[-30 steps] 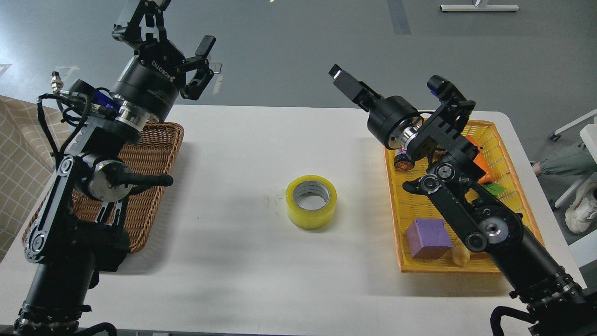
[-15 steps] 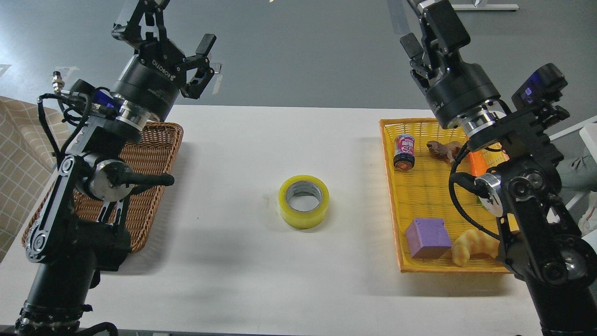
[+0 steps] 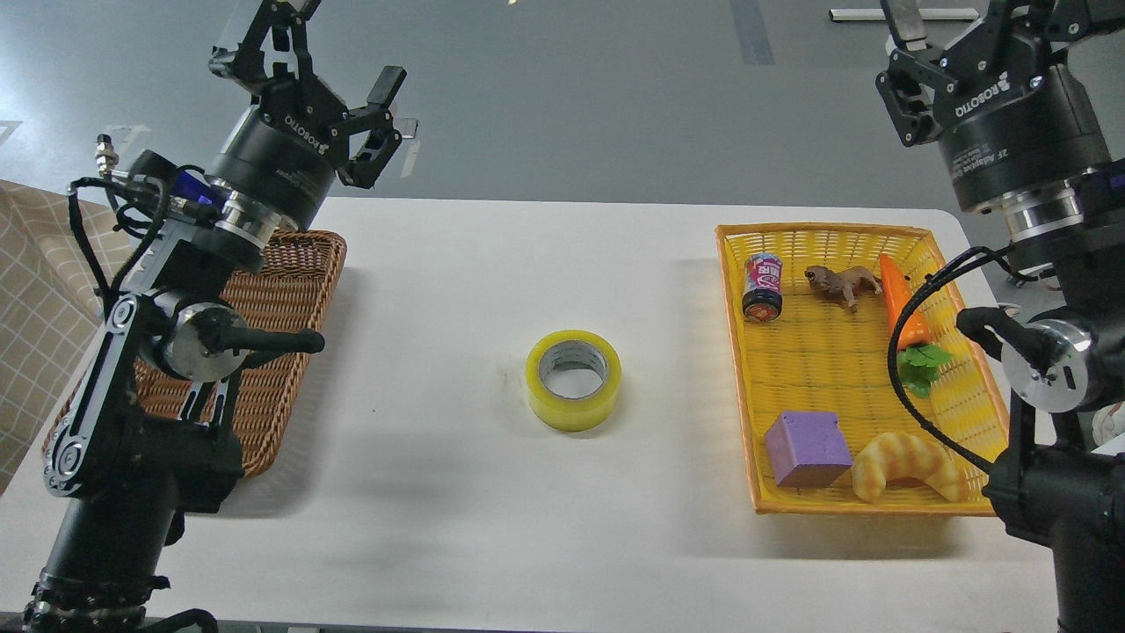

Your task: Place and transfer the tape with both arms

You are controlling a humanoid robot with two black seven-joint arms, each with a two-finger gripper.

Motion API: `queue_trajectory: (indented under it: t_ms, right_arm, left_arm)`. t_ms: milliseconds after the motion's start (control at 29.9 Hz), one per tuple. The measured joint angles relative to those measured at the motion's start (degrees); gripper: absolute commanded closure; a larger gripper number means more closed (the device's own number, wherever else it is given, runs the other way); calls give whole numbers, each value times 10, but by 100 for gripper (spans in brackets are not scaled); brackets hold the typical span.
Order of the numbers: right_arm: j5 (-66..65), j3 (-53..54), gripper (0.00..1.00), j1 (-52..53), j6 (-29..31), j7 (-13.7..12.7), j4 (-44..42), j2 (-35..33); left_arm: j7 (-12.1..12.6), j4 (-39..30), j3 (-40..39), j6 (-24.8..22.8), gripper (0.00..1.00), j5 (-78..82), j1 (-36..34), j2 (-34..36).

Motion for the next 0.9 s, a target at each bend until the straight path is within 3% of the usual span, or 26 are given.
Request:
queue_trajectory:
  t_ms: [100,201,434,702,902]
  right_arm:
    - [84,6,0,0,29,-5,-13,-13]
    - [164,1,0,-1,61,-6,-25,-71]
    - [185,-19,0,-6,71,-5,-41,-128]
    - [185,-21,0,-7,71,-7,-46,-133]
    - [186,-27,0,-3,75,-36,-46,-133]
  left_arm:
    - [-3,0,-5,0,2,0,0,0]
    - [-22,0,-10,-7,2,0,-4,2]
    - [-69,0,0,-26,2,7,0,28]
    - [-61,0,42,-11,2,36,5,59]
    - [-56,-8,60,16,2,50,6,59]
